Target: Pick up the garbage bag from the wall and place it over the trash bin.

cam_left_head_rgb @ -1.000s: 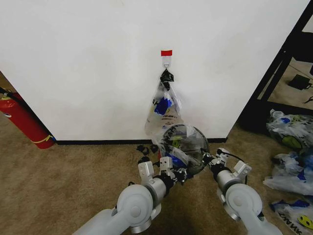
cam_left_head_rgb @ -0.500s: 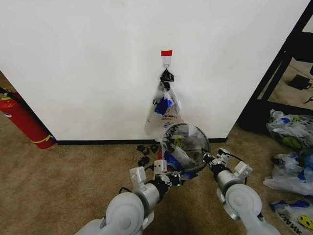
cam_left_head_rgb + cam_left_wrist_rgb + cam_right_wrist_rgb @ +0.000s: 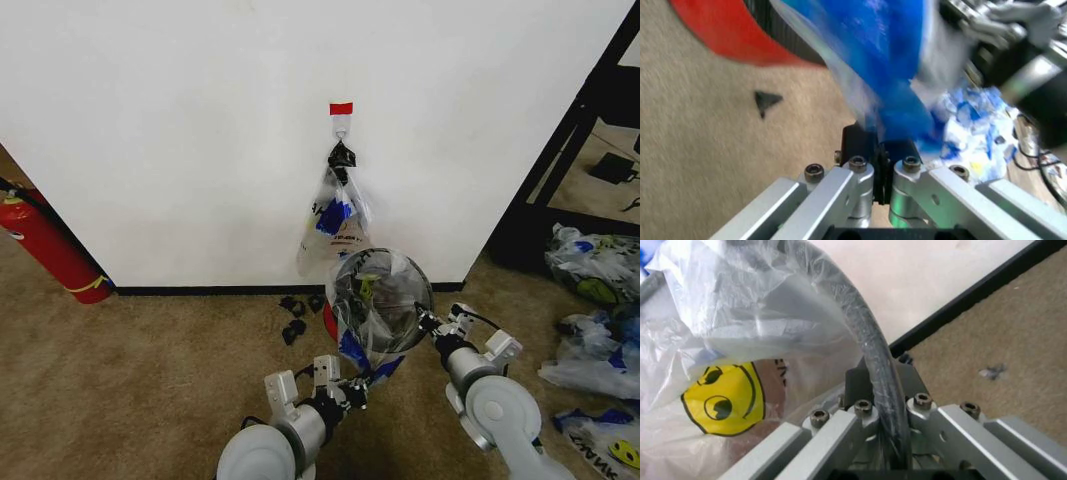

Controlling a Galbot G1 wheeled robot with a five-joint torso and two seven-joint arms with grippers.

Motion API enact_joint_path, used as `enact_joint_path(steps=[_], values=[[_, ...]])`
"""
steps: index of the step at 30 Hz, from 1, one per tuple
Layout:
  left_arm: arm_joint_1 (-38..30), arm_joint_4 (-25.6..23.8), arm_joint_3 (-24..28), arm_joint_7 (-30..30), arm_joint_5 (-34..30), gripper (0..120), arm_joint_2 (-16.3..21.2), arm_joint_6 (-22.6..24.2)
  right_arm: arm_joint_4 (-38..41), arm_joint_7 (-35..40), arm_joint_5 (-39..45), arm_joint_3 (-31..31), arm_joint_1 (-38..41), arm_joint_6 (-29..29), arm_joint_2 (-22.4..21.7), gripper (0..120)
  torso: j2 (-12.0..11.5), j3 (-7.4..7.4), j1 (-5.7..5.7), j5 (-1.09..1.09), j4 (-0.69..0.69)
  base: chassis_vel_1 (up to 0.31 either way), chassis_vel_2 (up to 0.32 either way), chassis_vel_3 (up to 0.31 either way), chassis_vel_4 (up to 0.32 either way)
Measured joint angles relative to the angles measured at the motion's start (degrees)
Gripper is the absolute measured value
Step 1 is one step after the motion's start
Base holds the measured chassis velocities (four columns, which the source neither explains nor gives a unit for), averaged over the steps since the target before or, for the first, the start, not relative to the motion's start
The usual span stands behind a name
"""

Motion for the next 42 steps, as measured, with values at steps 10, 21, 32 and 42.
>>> enact_joint_path(steps=[10, 21, 32, 42], values=[[-1.86, 6.24, -2.29, 1.73, 0.71, 0, -1.49, -0.19, 2.28, -0.16, 2.40, 0.45, -2.06, -1.26, -1.41, 0, 0.00, 0.00, 0.00, 0.00, 0.00, 0.000, 0.000, 0.000, 0.000], [1.21, 1.61, -4.74, 4.09, 4.72, 25, 2.38, 4.26, 2.53, -1.00, 1.49, 0.42, -2.75, -1.12, -1.18, 0, 0.00, 0.00, 0.00, 0.00, 0.00, 0.000, 0.000, 0.000, 0.000], [6.66, -5.97, -7.91, 3.60, 11.32, 62, 8.60, 7.25, 1.19, -1.18, 1.31, 0.61, -1.49, -0.47, -1.59, 0, 0.00, 0.00, 0.00, -0.01, 0.00, 0.000, 0.000, 0.000, 0.000], [10.06, -12.14, -13.97, 3.97, 18.95, 97, 12.38, 1.92, 0.81, -2.31, 0.46, 0.72, -1.81, 0.06, -1.62, 0, 0.00, 0.00, 0.00, 0.00, 0.01, 0.000, 0.000, 0.000, 0.000]])
